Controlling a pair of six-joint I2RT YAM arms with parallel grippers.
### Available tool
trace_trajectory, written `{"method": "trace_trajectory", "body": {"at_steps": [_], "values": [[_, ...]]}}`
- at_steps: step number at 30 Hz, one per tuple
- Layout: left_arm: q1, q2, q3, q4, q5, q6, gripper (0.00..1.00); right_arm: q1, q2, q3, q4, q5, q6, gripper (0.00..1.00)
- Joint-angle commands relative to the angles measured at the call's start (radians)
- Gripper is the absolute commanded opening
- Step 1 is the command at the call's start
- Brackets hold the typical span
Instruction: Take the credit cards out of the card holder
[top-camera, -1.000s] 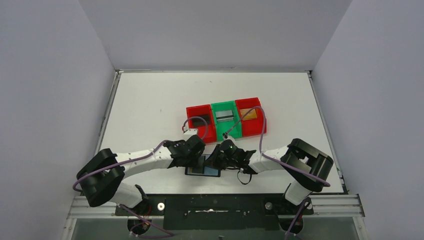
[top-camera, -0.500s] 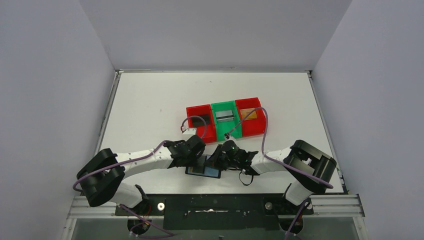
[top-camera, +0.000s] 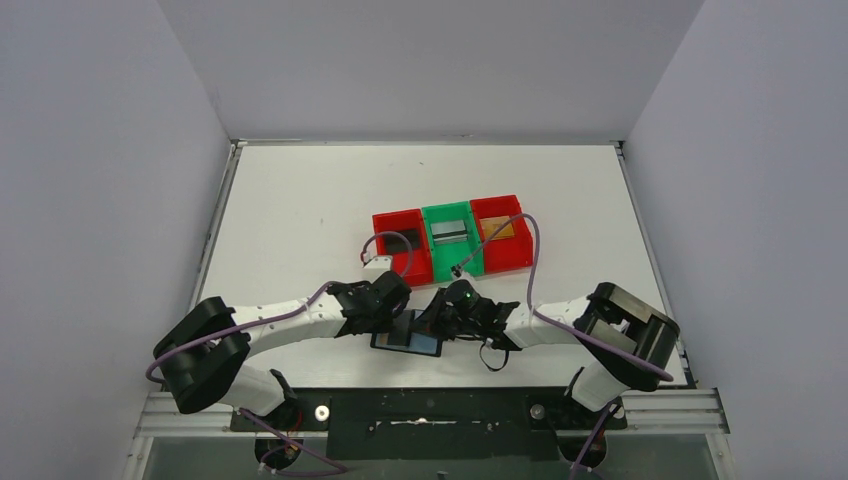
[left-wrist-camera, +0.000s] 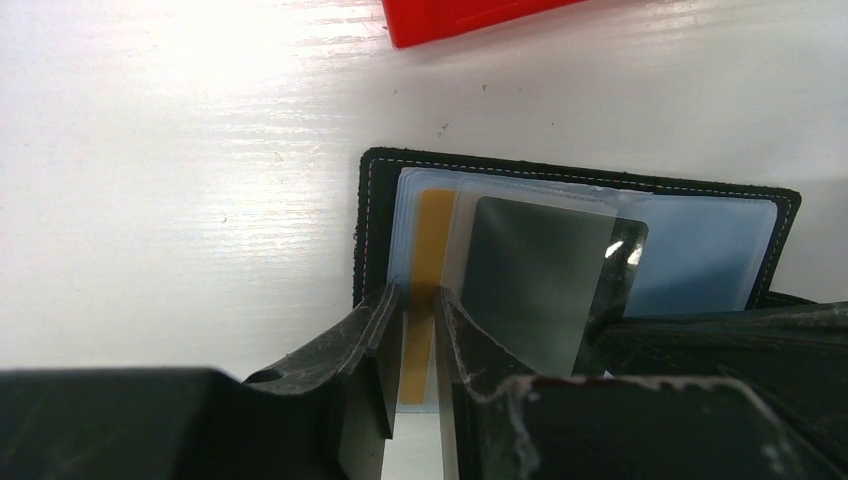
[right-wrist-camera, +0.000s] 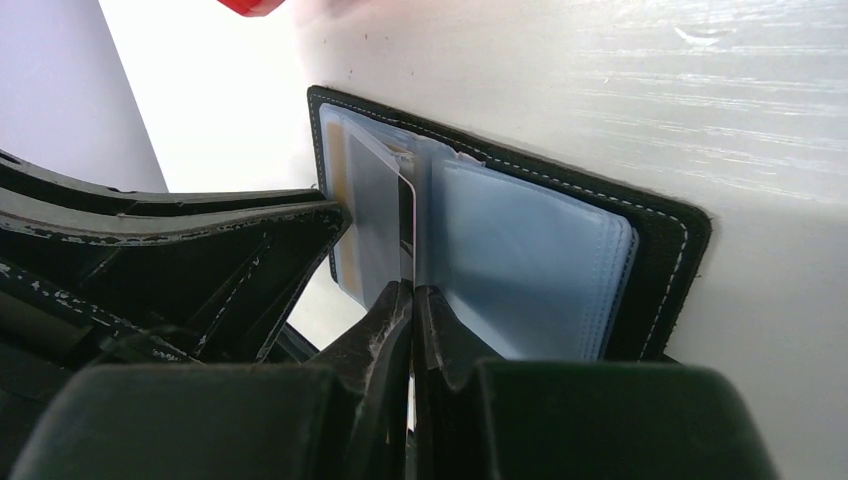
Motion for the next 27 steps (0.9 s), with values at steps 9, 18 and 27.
{"method": "trace_trajectory", "body": {"at_steps": [9, 18, 27], "values": [[-0.001, 0.051, -0.049, -0.053, -0.003, 0.009, 0.16, -0.010, -0.085, -0.029, -0.031, 0.065, 0.020, 0.04], [-0.001, 0.042, -0.049, -0.036, 0.021, 0.015, 0.16, -0.012, -0.021, -0.026, 0.091, 0.002, 0.022, 0.20], [-0.001, 0.036, -0.049, -0.030, 0.029, 0.015, 0.16, -0.012, 0.012, -0.048, 0.189, -0.022, 0.050, 0.21]]}}
